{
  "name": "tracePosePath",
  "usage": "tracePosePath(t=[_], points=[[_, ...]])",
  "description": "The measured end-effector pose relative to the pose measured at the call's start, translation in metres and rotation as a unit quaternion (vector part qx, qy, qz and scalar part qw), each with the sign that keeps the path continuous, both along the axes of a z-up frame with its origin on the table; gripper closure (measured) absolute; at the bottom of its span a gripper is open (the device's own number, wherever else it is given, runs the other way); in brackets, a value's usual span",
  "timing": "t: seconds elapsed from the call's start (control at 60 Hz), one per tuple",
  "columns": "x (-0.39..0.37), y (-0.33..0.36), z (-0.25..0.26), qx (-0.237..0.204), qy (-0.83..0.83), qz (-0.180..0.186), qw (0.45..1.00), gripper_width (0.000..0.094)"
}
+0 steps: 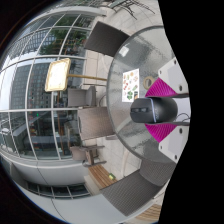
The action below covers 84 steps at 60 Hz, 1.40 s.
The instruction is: Arrange mouse
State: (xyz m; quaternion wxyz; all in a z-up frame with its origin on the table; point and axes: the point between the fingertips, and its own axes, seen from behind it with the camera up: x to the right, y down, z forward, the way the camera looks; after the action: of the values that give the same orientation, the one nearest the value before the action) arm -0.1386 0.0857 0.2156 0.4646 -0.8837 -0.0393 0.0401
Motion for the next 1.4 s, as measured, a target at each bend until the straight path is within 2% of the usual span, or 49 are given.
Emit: tracePosePath(t=[0.117,0.233,0.3,0.4,0.45,0.533,0.567,0.717,0.75,0.8,0.833,0.983,1.2,1.4], points=[[-0.044,-0.031,-0.080,-0.061,-0.011,0.018,0.998,0.0621],[-0.053,-0.062,-0.161,-0.128,-0.020,0.010,0.992,0.0620],[-0.054,-0.078,-0.194,-0.150,-0.021,0.004,0.988,0.0620],[-0.053,-0.099,-0.230,-0.170,-0.031,0.002,0.985,0.0619],[-0.053,-0.098,-0.231,-0.152,-0.033,0.000,0.988,0.0619],[-0.053,-0.100,-0.234,-0.146,-0.038,-0.001,0.989,0.0618],[-0.053,-0.098,-0.233,-0.144,-0.033,-0.003,0.989,0.0611],[-0.053,-0.099,-0.233,-0.132,-0.035,0.003,0.991,0.0465],[-0.049,-0.099,-0.231,-0.139,-0.034,-0.002,0.990,0.0376],[-0.042,-0.104,-0.228,-0.147,-0.037,-0.009,0.988,0.0144],[-0.039,-0.103,-0.219,-0.141,-0.036,-0.010,0.989,0.0063],[-0.016,-0.110,-0.159,-0.099,-0.028,-0.013,0.995,0.0064],[0.028,-0.155,-0.062,-0.040,0.009,-0.024,0.999,0.0067],[0.078,-0.210,-0.014,-0.019,0.013,-0.032,0.999,0.0076]])
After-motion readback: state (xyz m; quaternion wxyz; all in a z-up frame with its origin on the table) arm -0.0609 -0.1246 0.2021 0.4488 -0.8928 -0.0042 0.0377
